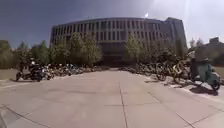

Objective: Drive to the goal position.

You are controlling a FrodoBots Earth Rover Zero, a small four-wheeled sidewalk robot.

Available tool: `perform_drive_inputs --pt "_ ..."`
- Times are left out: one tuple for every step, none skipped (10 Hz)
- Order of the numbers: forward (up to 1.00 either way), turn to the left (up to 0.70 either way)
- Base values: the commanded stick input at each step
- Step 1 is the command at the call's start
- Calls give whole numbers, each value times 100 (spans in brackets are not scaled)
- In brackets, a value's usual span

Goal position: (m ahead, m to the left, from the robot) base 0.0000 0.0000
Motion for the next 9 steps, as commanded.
perform_drive_inputs --pt "70 1" --pt "70 1" --pt "70 1" --pt "70 1" --pt "70 1" --pt "70 1" --pt "70 1" --pt "70 1" --pt "70 1"
